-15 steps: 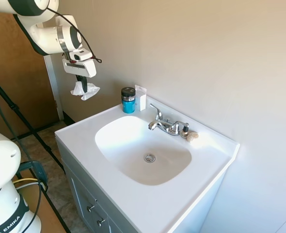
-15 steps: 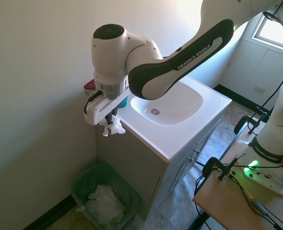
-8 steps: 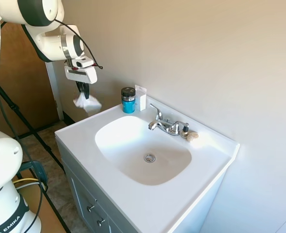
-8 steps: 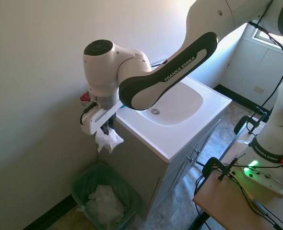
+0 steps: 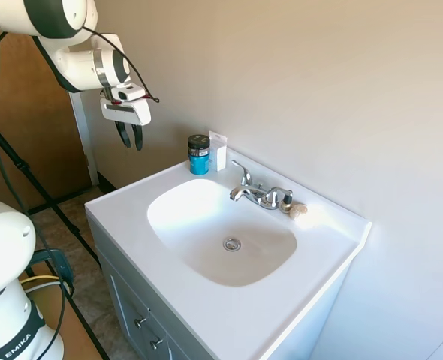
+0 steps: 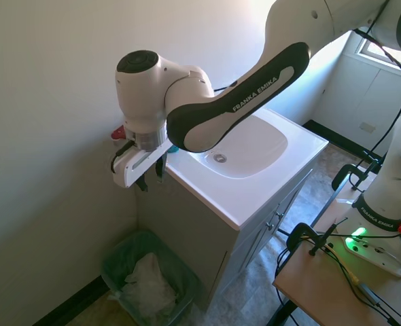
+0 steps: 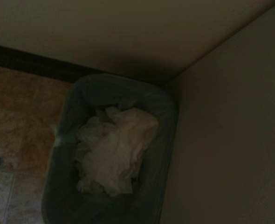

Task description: Throw the tissue in the trash bin

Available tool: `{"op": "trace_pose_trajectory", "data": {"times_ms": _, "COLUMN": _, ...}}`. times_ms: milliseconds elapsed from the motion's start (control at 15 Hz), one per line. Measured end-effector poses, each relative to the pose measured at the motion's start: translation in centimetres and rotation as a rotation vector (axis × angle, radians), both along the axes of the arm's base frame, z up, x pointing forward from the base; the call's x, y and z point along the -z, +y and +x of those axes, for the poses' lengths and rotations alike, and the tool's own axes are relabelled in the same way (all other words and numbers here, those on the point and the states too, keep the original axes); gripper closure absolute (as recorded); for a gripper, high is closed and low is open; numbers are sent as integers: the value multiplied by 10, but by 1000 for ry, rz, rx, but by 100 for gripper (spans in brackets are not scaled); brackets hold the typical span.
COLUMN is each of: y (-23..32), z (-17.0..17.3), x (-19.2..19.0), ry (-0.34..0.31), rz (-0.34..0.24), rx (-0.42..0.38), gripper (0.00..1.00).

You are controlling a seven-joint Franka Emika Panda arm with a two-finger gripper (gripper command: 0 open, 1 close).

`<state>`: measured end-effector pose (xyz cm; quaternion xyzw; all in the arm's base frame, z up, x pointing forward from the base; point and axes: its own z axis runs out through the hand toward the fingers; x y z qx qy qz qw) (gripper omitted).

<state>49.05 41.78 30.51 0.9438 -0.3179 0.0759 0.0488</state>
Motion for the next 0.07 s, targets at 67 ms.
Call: {"op": "trace_pose_trajectory", "data": {"times_ms": 67, "y": -4, "z": 2, "x": -13, "ry": -14, "rz": 1, "rx": 9, "gripper": 0}}
